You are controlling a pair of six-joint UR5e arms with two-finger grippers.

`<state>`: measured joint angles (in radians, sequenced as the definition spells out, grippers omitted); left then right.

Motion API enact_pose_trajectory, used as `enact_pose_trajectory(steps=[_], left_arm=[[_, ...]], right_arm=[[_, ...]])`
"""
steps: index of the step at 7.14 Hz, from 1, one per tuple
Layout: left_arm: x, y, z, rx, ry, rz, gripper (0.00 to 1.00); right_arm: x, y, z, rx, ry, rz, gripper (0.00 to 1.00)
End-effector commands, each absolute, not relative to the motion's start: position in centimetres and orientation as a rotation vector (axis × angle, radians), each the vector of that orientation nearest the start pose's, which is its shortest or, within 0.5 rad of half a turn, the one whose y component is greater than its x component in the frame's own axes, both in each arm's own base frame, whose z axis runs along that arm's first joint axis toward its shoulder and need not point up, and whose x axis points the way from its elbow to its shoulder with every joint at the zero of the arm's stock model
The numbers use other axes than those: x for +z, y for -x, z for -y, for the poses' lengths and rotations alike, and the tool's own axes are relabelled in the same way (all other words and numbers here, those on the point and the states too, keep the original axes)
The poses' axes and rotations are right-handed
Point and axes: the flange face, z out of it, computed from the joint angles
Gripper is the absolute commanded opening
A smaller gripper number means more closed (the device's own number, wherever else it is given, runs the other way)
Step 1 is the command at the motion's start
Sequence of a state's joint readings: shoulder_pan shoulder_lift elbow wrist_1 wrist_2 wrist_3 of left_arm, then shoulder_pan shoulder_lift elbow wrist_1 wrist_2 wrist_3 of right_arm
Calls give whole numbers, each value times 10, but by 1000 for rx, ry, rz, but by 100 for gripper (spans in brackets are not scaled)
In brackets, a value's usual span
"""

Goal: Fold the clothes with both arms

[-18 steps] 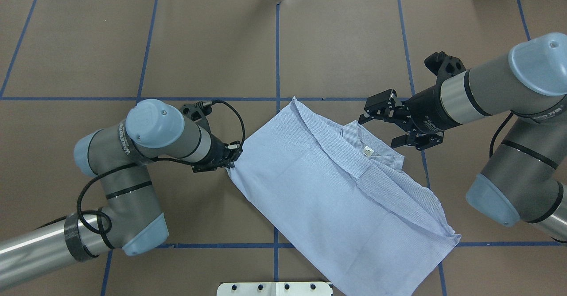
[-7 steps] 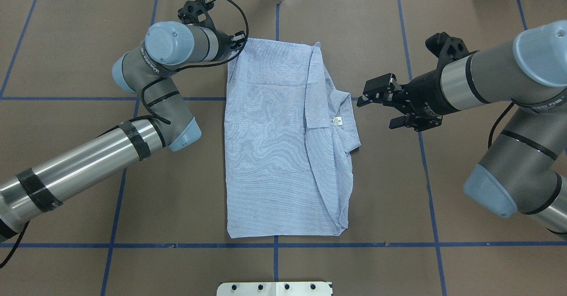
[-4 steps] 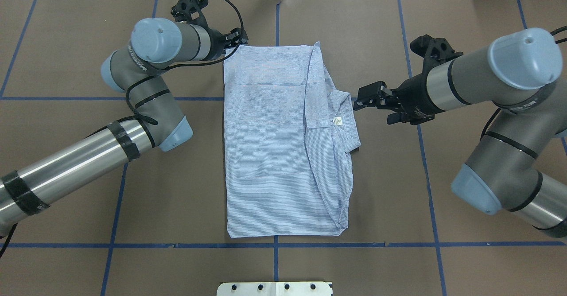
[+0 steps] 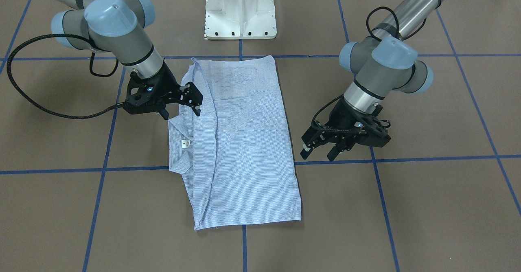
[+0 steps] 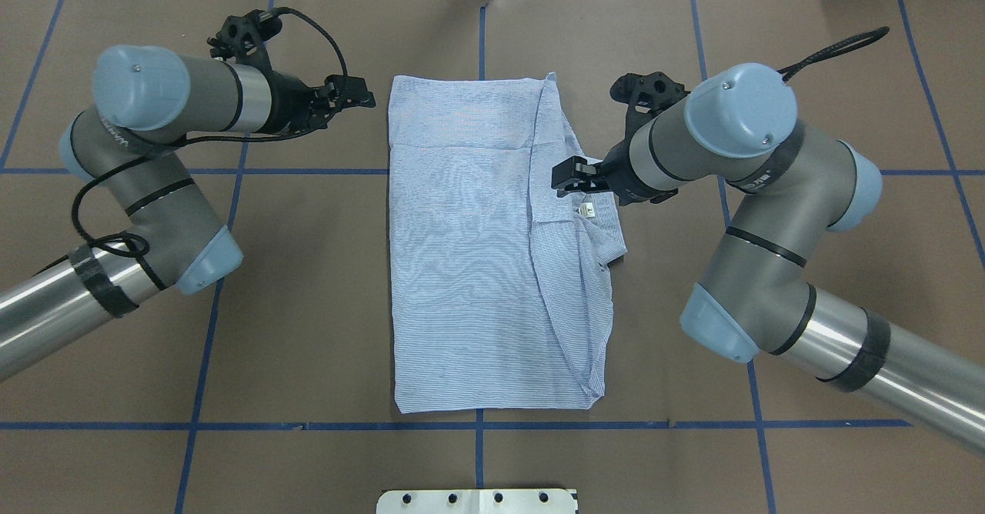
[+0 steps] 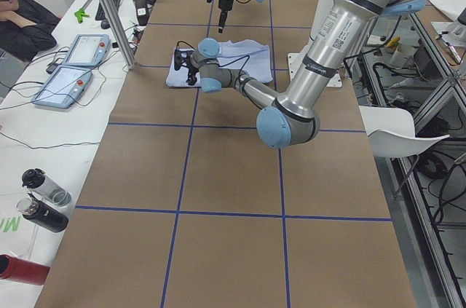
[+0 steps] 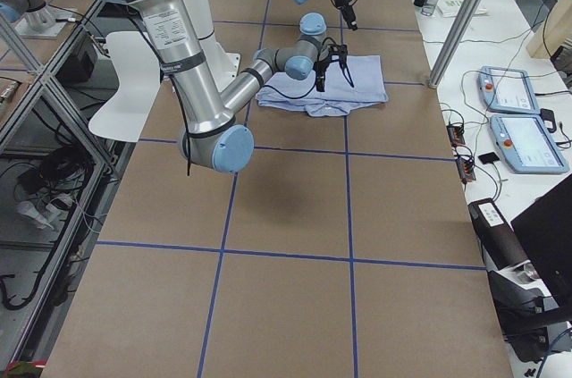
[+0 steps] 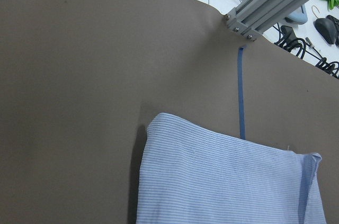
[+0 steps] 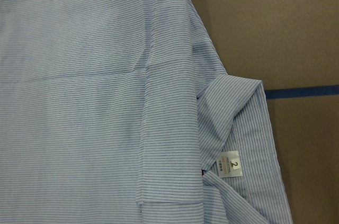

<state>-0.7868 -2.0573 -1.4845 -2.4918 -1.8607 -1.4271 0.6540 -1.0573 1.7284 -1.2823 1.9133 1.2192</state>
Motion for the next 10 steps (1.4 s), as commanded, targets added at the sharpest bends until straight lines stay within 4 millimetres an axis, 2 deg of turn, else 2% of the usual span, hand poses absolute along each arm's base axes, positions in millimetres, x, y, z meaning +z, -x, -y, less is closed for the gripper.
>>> enact_pose_trajectory(steps=[1, 3, 5, 7, 10], left_arm=[[319, -373, 524, -334, -374, -1308, 100], [323, -374, 525, -336, -368, -1300, 100], [325, -378, 524, -334, -362, -1296, 100], [327, -379, 524, -335, -358, -1293, 100], [327, -379, 524, -334, -357, -1294, 100]], right_arm=[[241, 525, 494, 55, -217, 854, 100], [237, 569, 519, 28, -211, 788, 100], [241, 570, 517, -10, -158, 671, 100], [260, 576, 511, -19, -132, 633, 100], [259, 585, 501, -36, -114, 607, 100]])
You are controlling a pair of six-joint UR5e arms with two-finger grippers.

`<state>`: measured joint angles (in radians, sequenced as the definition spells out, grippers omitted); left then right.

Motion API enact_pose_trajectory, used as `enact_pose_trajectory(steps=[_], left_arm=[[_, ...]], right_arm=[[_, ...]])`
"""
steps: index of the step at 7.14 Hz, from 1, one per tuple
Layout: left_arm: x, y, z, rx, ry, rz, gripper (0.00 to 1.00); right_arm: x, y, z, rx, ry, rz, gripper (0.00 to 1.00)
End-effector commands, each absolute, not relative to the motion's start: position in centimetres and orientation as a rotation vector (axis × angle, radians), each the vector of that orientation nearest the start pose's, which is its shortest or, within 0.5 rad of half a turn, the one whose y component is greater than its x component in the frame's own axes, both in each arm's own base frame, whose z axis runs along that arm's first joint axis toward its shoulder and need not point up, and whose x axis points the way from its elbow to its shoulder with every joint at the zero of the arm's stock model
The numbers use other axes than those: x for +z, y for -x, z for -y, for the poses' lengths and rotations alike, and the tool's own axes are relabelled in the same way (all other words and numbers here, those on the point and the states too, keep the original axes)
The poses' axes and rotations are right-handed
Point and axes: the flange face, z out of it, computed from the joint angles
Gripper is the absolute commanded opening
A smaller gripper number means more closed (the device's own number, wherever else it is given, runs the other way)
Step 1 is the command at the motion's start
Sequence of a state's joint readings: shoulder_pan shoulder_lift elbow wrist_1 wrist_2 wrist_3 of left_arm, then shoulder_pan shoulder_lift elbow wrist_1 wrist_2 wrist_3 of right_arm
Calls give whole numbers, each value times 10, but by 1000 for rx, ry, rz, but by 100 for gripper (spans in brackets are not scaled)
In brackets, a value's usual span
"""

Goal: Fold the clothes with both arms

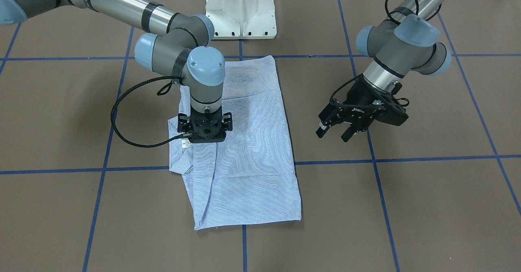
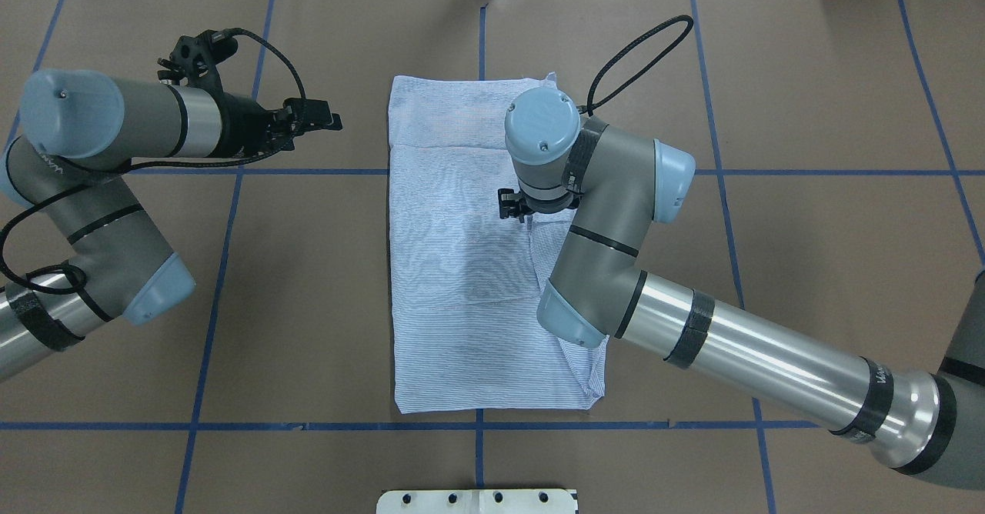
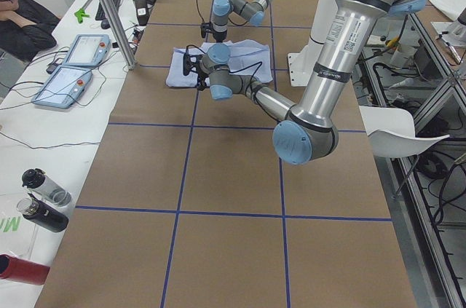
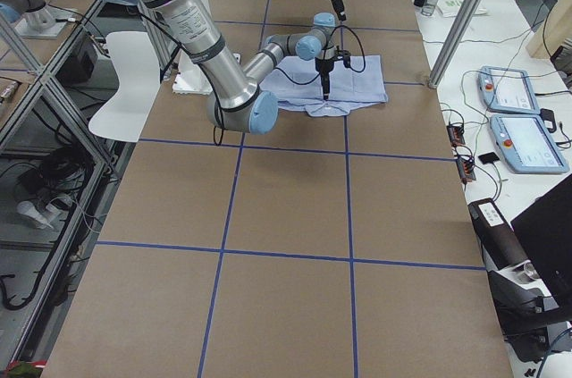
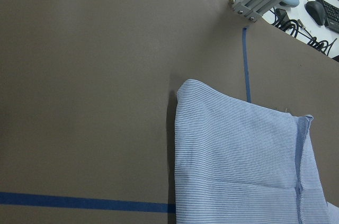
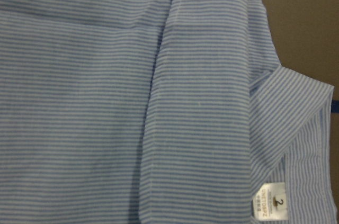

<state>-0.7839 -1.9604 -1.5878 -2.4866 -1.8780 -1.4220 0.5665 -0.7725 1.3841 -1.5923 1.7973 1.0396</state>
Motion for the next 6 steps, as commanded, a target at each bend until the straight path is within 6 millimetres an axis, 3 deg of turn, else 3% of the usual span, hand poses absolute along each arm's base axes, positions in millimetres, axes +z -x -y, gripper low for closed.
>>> enact_pose_trajectory(steps=[1, 4, 6], left_arm=[[329, -380, 525, -337, -355, -1290, 100], [334, -384, 527, -343, -350, -1289, 100], [334, -385, 526, -342, -347, -1290, 100]], right_arm=[[264, 585, 500, -36, -111, 602, 100], [274, 580, 504, -85, -117, 535, 100], [282, 564, 514, -121, -109, 474, 100]])
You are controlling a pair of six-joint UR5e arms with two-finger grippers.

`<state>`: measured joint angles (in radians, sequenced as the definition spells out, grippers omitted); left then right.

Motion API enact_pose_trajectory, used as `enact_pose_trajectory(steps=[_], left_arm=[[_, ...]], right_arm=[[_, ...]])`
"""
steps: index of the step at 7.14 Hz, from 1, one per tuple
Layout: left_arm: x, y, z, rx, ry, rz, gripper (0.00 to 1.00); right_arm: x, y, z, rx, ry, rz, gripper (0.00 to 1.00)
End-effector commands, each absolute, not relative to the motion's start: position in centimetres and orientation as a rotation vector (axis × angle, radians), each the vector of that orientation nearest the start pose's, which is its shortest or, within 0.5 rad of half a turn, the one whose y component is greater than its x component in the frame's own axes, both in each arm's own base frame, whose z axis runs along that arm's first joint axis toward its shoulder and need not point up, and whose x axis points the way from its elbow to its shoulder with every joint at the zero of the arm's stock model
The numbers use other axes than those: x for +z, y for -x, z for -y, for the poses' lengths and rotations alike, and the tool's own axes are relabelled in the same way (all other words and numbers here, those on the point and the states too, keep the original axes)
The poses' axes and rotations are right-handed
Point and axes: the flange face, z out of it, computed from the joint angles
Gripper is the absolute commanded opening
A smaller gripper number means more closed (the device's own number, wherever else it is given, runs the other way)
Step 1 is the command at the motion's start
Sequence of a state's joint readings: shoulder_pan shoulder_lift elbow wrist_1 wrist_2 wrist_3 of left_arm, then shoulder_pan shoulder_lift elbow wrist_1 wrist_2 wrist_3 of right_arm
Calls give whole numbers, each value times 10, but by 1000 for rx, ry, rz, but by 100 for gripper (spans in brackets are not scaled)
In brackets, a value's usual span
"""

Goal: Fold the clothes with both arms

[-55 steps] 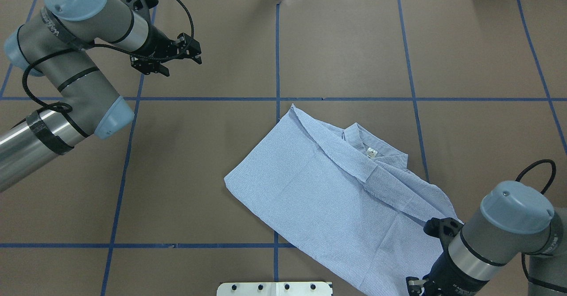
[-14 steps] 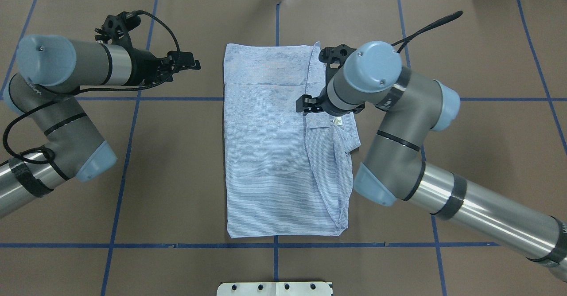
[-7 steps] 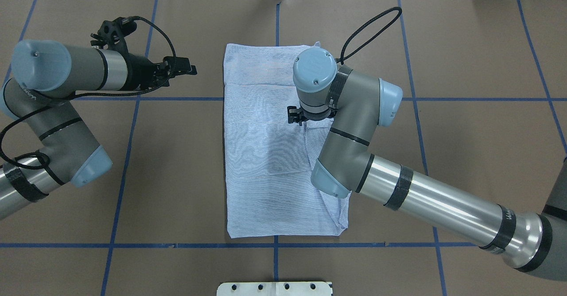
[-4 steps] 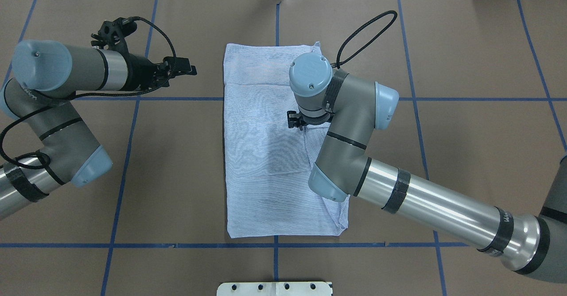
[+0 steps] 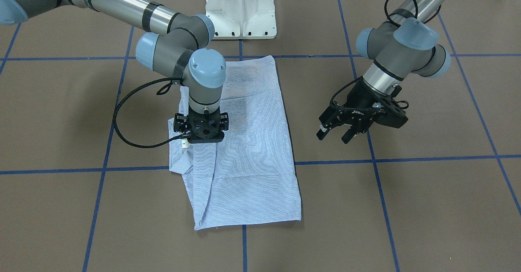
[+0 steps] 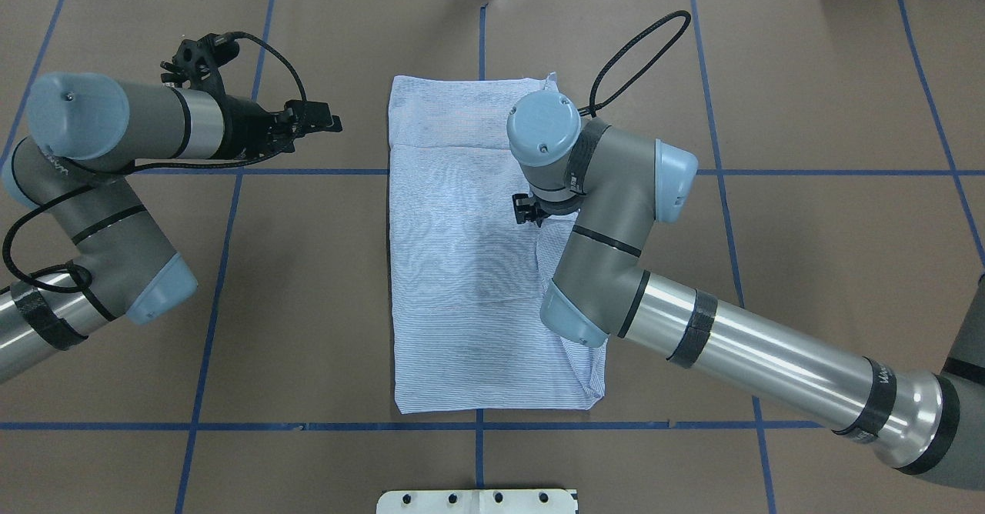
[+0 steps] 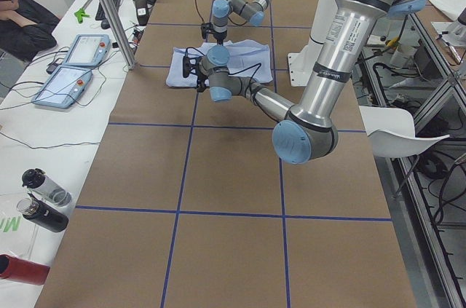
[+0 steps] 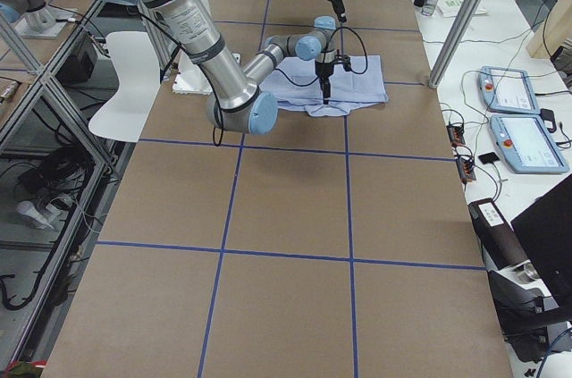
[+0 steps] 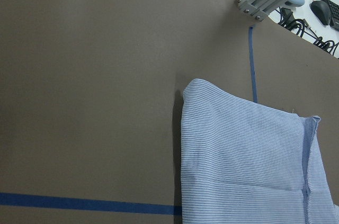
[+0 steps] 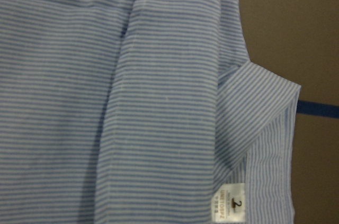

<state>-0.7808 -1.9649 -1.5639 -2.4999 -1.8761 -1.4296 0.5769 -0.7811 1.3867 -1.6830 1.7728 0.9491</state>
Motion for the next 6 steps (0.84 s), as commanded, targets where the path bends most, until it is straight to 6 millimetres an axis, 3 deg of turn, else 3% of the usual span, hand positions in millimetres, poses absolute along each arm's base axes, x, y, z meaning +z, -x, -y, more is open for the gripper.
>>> enact_pose_trajectory(steps=[1, 3, 6], left_arm=[[334, -386, 525, -340, -346, -1290, 100], [333, -388, 524, -338, -345, -1294, 100], [326, -389, 525, -335, -349, -1301, 100]], right_arm=[[284, 548, 522, -133, -109, 453, 100], [312, 509, 521, -164, -127, 446, 100], [352, 488, 513, -177, -113, 406, 100]])
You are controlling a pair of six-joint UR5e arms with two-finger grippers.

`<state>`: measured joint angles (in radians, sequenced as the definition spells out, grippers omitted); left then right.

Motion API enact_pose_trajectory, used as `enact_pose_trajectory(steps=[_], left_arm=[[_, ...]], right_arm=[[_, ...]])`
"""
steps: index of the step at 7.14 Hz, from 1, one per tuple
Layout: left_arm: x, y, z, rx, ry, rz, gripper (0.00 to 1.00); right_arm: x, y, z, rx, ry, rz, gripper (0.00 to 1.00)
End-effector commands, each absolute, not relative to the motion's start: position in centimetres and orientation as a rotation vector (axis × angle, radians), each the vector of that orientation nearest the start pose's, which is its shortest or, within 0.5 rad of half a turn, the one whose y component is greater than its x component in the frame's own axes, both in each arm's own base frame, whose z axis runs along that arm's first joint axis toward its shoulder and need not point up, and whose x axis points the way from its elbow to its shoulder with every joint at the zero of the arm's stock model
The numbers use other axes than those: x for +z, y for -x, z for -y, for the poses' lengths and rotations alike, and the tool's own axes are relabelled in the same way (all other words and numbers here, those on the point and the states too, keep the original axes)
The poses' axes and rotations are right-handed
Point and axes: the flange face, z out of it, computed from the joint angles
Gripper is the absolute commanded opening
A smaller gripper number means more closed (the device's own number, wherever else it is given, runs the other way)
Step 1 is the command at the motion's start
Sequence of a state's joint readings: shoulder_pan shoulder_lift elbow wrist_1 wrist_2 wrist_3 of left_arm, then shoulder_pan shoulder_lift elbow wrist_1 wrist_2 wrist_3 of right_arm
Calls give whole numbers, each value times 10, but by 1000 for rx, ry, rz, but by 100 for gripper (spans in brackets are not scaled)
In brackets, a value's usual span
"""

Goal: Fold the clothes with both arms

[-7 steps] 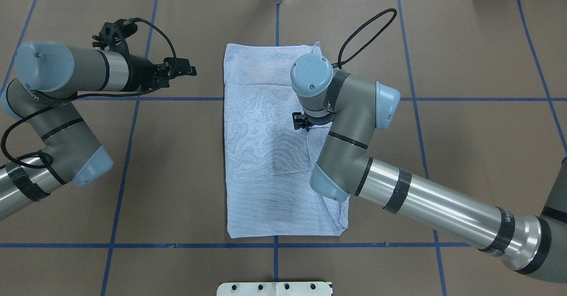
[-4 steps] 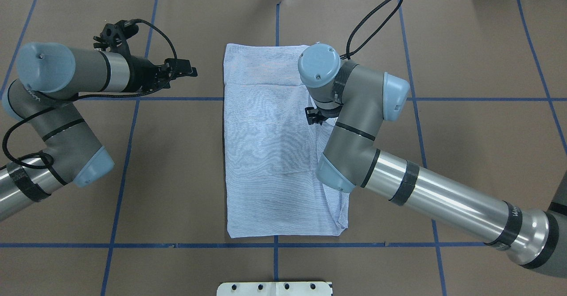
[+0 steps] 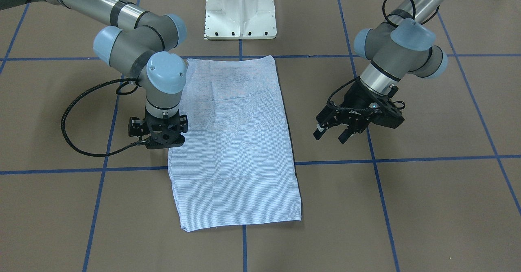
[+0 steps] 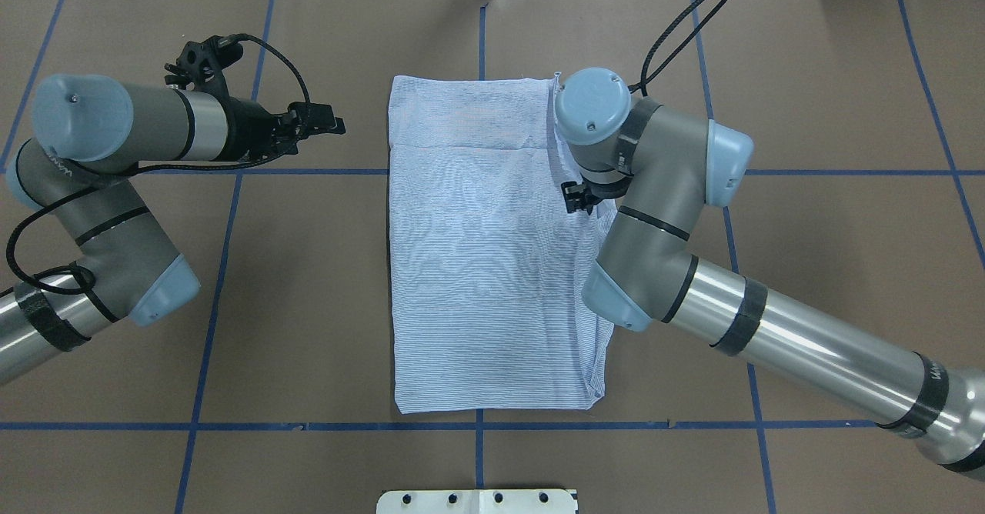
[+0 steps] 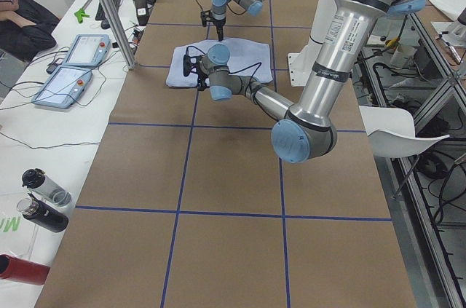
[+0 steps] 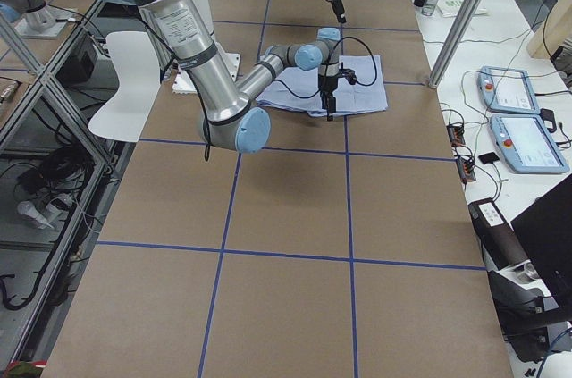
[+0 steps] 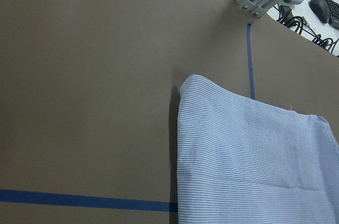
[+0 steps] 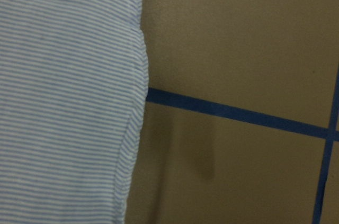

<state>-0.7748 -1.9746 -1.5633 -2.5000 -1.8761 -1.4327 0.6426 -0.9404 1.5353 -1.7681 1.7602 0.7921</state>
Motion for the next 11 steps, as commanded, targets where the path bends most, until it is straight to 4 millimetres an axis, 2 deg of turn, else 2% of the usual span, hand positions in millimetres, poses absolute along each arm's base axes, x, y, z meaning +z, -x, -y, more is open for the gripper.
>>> enact_pose_trajectory(steps=[1, 2, 3, 4, 5, 6, 7, 8, 9, 10, 11], left_arm=[[324, -389, 525, -336, -350, -1304, 100], [321, -388, 524, -333, -351, -1309, 100], [318, -387, 522, -338, -341, -1317, 100], [317, -390, 516, -359, -242, -1341, 100], [303, -397, 493, -383, -139, -1390, 100], [293, -415, 462, -388, -54, -1387, 100], [270, -439, 420, -399, 42, -1306, 100], [238, -451, 373, -408, 60, -1240, 100], [229, -481, 324, -429, 96, -1197, 100], [233, -504, 290, -434, 124, -1177, 99], [240, -526, 260, -431, 93, -1119, 99]], right_arm=[[341, 477, 516, -198, -136, 431, 100], [315, 466, 515, -203, -168, 479, 100], [284, 453, 506, -198, -184, 558, 100], [256, 434, 495, -191, -189, 641, 100], [240, 415, 479, -139, -161, 718, 100], [229, 405, 467, -104, -149, 759, 100], [220, 393, 458, -77, -155, 788, 100], [216, 381, 446, -68, -160, 808, 100], [219, 369, 433, -80, -147, 830, 100], [218, 361, 424, -48, -134, 846, 100], [213, 371, 410, -17, -121, 888, 100]])
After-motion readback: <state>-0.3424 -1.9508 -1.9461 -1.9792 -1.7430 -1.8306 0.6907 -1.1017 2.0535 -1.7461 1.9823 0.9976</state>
